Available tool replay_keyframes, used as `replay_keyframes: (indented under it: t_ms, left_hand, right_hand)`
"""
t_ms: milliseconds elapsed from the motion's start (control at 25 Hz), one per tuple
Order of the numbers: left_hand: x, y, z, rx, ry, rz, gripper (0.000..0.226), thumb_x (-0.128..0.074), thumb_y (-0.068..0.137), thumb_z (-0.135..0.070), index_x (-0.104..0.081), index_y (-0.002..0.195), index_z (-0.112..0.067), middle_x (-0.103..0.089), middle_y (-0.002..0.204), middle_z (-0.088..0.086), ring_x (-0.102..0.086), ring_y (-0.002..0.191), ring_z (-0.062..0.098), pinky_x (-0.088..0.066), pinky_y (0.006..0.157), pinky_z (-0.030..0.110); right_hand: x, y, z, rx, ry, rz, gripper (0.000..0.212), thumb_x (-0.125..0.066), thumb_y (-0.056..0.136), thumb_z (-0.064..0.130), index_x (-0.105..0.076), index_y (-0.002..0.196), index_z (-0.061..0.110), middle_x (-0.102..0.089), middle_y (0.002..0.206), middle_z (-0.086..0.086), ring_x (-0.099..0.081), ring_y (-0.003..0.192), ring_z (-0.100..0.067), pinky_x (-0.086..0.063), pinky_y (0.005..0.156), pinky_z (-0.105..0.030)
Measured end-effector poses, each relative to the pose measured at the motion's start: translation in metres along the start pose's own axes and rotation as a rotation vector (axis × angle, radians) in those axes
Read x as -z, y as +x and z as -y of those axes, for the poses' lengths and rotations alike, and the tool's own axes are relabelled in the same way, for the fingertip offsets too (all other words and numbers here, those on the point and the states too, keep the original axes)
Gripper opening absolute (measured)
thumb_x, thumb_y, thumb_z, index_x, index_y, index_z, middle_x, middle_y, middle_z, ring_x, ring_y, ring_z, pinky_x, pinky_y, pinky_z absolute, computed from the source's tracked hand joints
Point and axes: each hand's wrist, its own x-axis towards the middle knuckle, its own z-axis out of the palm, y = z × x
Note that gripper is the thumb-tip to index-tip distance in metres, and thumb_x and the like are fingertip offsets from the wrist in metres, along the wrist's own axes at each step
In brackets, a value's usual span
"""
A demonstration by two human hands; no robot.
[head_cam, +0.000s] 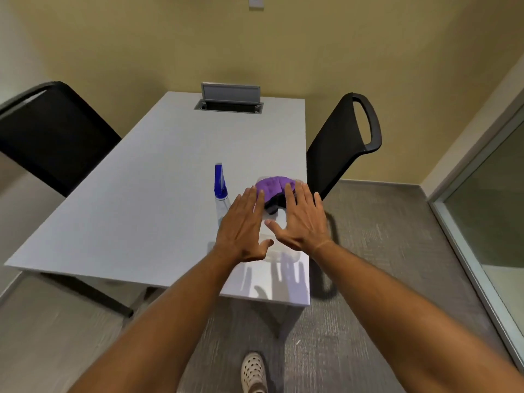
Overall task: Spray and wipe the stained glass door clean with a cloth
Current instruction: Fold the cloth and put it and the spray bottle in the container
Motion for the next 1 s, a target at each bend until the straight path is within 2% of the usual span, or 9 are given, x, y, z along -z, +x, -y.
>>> replay_keyframes:
  t_ms: [200, 320, 400, 600, 760, 840, 1000]
  left_hand:
    - [0.002, -0.04, 0.012, 0.023, 0.009, -0.009, 0.096, -0.048, 0.084, -0.067, -0.011, 0.156, -0.016, -0.017, 0.163, 0.006, -0.02, 0.15, 0.027, -0.02, 0.119, 0.042]
    - [0.005, -0.056, 0.034, 0.033, -0.096, -0.041, 0.085, -0.055, 0.084, -0.061, -0.03, 0.152, -0.016, -0.039, 0.155, 0.005, -0.044, 0.138, 0.027, -0.035, 0.113, 0.039]
    - [0.007, -0.063, 0.052, 0.04, -0.161, -0.055, 0.079, -0.059, 0.084, -0.057, -0.038, 0.148, -0.016, -0.048, 0.149, 0.004, -0.052, 0.13, 0.025, -0.039, 0.109, 0.036]
    - [0.009, -0.058, 0.097, 0.114, -0.267, -0.123, 0.062, -0.063, 0.087, -0.046, -0.052, 0.139, -0.014, -0.06, 0.136, 0.006, -0.061, 0.118, 0.025, -0.047, 0.1, 0.034]
    - [-0.001, -0.037, 0.135, 0.203, -0.425, -0.135, 0.046, -0.069, 0.086, -0.03, -0.061, 0.127, -0.012, -0.07, 0.117, 0.007, -0.066, 0.099, 0.021, -0.056, 0.09, 0.034]
    - [-0.009, -0.02, 0.149, 0.229, -0.504, -0.055, 0.045, -0.07, 0.085, -0.024, -0.059, 0.127, -0.012, -0.068, 0.117, 0.007, -0.065, 0.099, 0.02, -0.056, 0.09, 0.035]
    - [-0.025, 0.02, 0.162, 0.178, -0.592, 0.179, 0.058, -0.071, 0.086, -0.021, -0.049, 0.138, -0.015, -0.057, 0.135, 0.005, -0.057, 0.118, 0.022, -0.051, 0.1, 0.042]
  right_hand:
    - [-0.003, -0.019, 0.028, 0.042, 0.049, 0.001, 0.097, -0.032, 0.085, 0.076, -0.003, 0.155, 0.015, -0.003, 0.163, -0.012, -0.003, 0.149, -0.033, -0.006, 0.121, -0.051]
    - [-0.007, -0.021, 0.044, 0.056, 0.097, 0.016, 0.097, -0.034, 0.086, 0.075, -0.002, 0.155, 0.015, -0.001, 0.163, -0.011, 0.0, 0.15, -0.031, -0.002, 0.119, -0.048]
    - [-0.012, -0.02, 0.055, 0.056, 0.127, 0.026, 0.097, -0.036, 0.086, 0.073, -0.002, 0.155, 0.013, -0.002, 0.163, -0.012, 0.0, 0.15, -0.031, -0.002, 0.119, -0.048]
    - [-0.034, -0.006, 0.09, 0.002, 0.214, 0.078, 0.095, -0.039, 0.087, 0.072, -0.004, 0.155, 0.015, -0.008, 0.163, -0.01, -0.007, 0.15, -0.029, -0.006, 0.119, -0.042]
    - [-0.053, 0.015, 0.124, -0.2, 0.383, 0.137, 0.085, -0.051, 0.086, 0.067, -0.021, 0.152, 0.021, -0.031, 0.157, -0.004, -0.032, 0.142, -0.026, -0.029, 0.114, -0.04]
    - [-0.064, 0.025, 0.138, -0.293, 0.446, 0.149, 0.083, -0.055, 0.086, 0.063, -0.026, 0.151, 0.021, -0.036, 0.154, -0.004, -0.036, 0.139, -0.026, -0.033, 0.112, -0.04]
    - [-0.079, 0.038, 0.154, -0.481, 0.501, 0.089, 0.076, -0.063, 0.082, 0.061, -0.042, 0.141, 0.017, -0.052, 0.141, -0.005, -0.051, 0.126, -0.024, -0.042, 0.105, -0.037]
